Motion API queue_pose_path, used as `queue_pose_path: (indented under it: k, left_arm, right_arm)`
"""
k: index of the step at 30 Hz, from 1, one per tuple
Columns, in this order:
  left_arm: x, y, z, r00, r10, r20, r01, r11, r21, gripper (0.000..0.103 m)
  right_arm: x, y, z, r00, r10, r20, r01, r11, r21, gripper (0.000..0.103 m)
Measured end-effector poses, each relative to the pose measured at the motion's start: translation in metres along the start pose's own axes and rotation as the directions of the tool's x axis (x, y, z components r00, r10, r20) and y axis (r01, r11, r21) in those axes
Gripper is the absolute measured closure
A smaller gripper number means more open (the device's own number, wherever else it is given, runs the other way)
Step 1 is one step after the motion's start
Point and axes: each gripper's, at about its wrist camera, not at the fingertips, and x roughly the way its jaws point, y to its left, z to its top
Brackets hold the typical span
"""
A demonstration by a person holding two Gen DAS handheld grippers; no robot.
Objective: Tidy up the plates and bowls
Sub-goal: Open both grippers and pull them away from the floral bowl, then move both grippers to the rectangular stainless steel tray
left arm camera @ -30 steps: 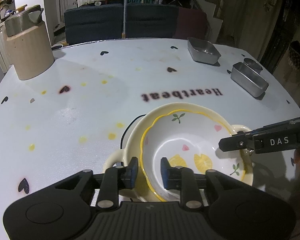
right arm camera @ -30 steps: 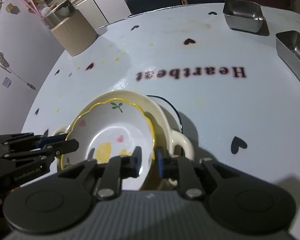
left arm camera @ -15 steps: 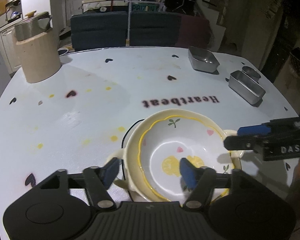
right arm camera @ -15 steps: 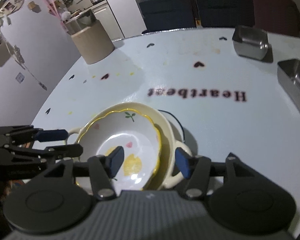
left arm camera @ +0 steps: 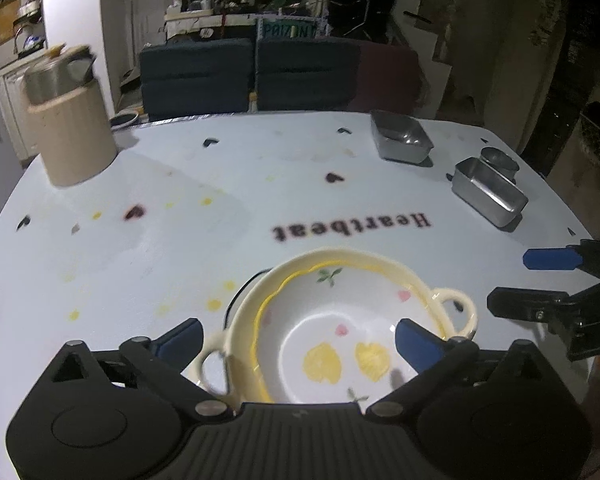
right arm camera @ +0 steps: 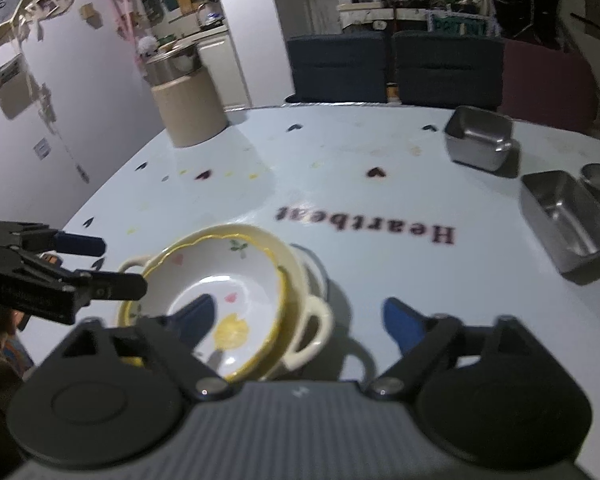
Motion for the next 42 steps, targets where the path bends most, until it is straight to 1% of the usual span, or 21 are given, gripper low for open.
queue_pose_path:
  k: [1, 9, 13, 17, 22, 26, 29, 32, 34, 35, 37, 40, 42]
  left_arm:
    - [0.001, -0.004, 0.004, 1.000, -0.002, 0.006, 0.002, 1.000, 0.012, 0.000]
    - [0.014, -0.044, 0.038, 0.998, -0.028, 0.048, 0.024, 0.997, 0.077, 0.000]
    - [0.022, -0.072, 0.059, 0.996, -0.055, 0.076, 0.046, 0.993, 0.109, 0.000]
    - [0.031, -0.101, 0.077, 0.992, -0.089, 0.090, 0.075, 0.987, 0.144, 0.000]
    - [0.045, -0.134, 0.094, 0.988, -0.116, 0.103, 0.099, 0.982, 0.164, 0.000]
    - [0.060, -0.158, 0.109, 0.985, -0.130, 0.111, 0.110, 0.979, 0.169, 0.000]
    - [0.075, -0.171, 0.125, 0.986, -0.131, 0.099, 0.112, 0.977, 0.179, 0.000]
    - [0.091, -0.185, 0.141, 0.984, -0.134, 0.116, 0.106, 0.969, 0.222, 0.000]
    - [0.104, -0.194, 0.153, 0.984, -0.129, 0.123, 0.095, 0.963, 0.252, 0.000]
    - [0.112, -0.197, 0.159, 0.983, -0.133, 0.125, 0.096, 0.960, 0.262, 0.000]
    - [0.129, -0.203, 0.170, 0.983, -0.141, 0.116, 0.106, 0.958, 0.268, 0.000]
    - [0.156, -0.213, 0.184, 0.985, -0.141, 0.099, 0.109, 0.955, 0.277, 0.000]
    - [0.174, -0.220, 0.190, 0.987, -0.135, 0.089, 0.104, 0.952, 0.288, 0.001]
  right_arm:
    - [-0.002, -0.003, 0.000, 1.000, -0.010, 0.009, 0.010, 1.000, 0.006, 0.001]
    - [-0.027, -0.044, 0.005, 0.991, -0.124, 0.053, 0.120, 0.989, 0.081, 0.001]
    - [-0.043, -0.070, 0.005, 0.980, -0.188, 0.071, 0.178, 0.975, 0.137, 0.001]
    - [-0.056, -0.099, 0.006, 0.962, -0.258, 0.087, 0.236, 0.949, 0.208, 0.001]
    - [-0.066, -0.140, 0.005, 0.951, -0.298, 0.080, 0.264, 0.921, 0.285, 0.001]
    - [-0.067, -0.166, 0.007, 0.947, -0.317, 0.044, 0.285, 0.900, 0.331, 0.001]
    - [-0.069, -0.185, 0.011, 0.947, -0.319, 0.044, 0.279, 0.881, 0.383, 0.001]
    - [-0.069, -0.208, 0.016, 0.948, -0.313, 0.052, 0.256, 0.852, 0.456, 0.005]
    - [-0.066, -0.223, 0.017, 0.952, -0.300, 0.053, 0.235, 0.833, 0.501, 0.012]
    - [-0.062, -0.231, 0.018, 0.956, -0.290, 0.050, 0.223, 0.824, 0.521, 0.014]
    - [-0.054, -0.247, 0.019, 0.959, -0.280, 0.040, 0.209, 0.795, 0.569, 0.021]
    - [-0.041, -0.266, 0.018, 0.968, -0.249, 0.018, 0.182, 0.752, 0.634, 0.024]
    - [-0.031, -0.277, 0.017, 0.972, -0.237, 0.004, 0.173, 0.722, 0.670, 0.024]
